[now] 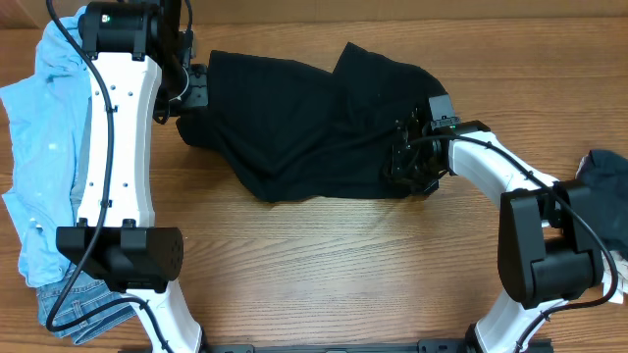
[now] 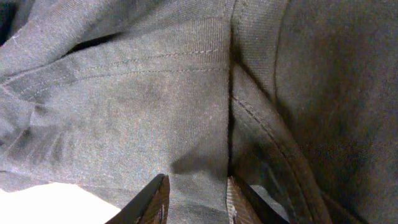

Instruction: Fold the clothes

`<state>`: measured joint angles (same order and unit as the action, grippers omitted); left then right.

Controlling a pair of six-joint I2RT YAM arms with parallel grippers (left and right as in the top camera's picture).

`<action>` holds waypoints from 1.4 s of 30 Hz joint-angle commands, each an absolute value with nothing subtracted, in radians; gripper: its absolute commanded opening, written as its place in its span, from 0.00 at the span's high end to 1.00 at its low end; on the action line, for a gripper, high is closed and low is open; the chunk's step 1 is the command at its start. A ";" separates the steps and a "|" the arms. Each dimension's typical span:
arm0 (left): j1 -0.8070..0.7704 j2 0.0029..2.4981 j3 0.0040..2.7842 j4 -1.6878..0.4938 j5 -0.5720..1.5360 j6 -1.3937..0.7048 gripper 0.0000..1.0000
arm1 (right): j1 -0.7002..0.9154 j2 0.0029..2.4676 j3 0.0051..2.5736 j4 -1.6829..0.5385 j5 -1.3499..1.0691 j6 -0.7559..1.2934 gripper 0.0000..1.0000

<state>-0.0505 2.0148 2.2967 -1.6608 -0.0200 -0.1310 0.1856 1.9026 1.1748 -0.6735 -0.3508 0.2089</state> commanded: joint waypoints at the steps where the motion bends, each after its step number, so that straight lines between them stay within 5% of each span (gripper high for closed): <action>1: -0.054 2.027 2.297 -1.660 -0.026 -0.119 0.96 | 0.191 1.876 1.198 -0.671 -0.323 0.207 0.66; 7: -0.054 2.027 2.297 -1.660 -0.026 -0.119 0.96 | 0.191 1.892 1.191 -0.658 -0.316 0.207 0.67; 16: -0.054 2.027 2.297 -1.660 -0.026 -0.119 0.96 | 0.191 1.937 1.192 -0.650 -0.338 0.207 0.96; 30: -0.052 1.823 2.322 -1.589 -0.027 -0.135 0.96 | 0.089 1.488 1.893 -1.253 0.097 0.183 0.96; 42: -0.053 1.429 2.321 -1.460 -0.027 -0.166 0.96 | 0.071 1.213 2.141 -1.331 0.257 0.182 0.96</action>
